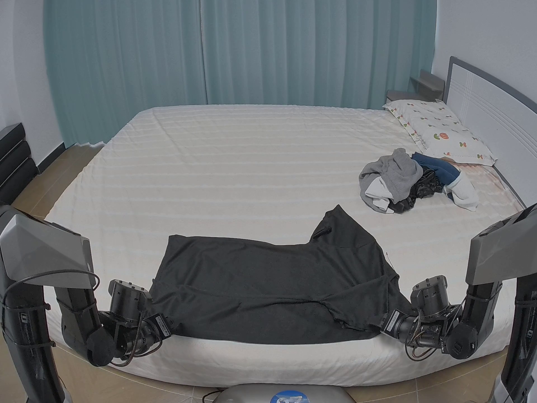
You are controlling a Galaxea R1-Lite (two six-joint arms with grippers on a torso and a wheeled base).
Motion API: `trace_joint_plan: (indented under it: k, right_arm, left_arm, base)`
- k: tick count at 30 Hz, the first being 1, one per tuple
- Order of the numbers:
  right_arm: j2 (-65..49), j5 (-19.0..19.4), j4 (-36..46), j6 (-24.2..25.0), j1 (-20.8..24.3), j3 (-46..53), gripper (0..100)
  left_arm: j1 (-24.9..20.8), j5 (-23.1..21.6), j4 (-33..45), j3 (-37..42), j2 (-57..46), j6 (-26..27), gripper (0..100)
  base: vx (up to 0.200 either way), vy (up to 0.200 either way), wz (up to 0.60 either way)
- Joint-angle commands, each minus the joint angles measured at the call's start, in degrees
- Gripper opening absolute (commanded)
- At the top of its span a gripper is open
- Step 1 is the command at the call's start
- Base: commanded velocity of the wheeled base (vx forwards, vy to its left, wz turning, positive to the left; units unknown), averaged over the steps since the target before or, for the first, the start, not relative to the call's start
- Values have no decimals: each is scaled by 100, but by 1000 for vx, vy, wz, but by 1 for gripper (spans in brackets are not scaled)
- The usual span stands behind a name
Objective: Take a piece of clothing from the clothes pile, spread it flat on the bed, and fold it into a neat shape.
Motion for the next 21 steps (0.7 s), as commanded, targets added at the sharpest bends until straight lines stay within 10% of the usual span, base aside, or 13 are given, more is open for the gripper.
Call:
trace_joint_plan:
  k: [1,21]
  right_arm:
    - [-183,-4,-10,-5,-86,28,100]
    - [-1229,514,-46,-180,-1563,-333,100]
  left_arm:
    - [30,6,8,-12,-50,9,100]
    - [504,-548,-53,-82,-1061,26,100]
  base:
    - [0,0,0]
    - [0,0,0]
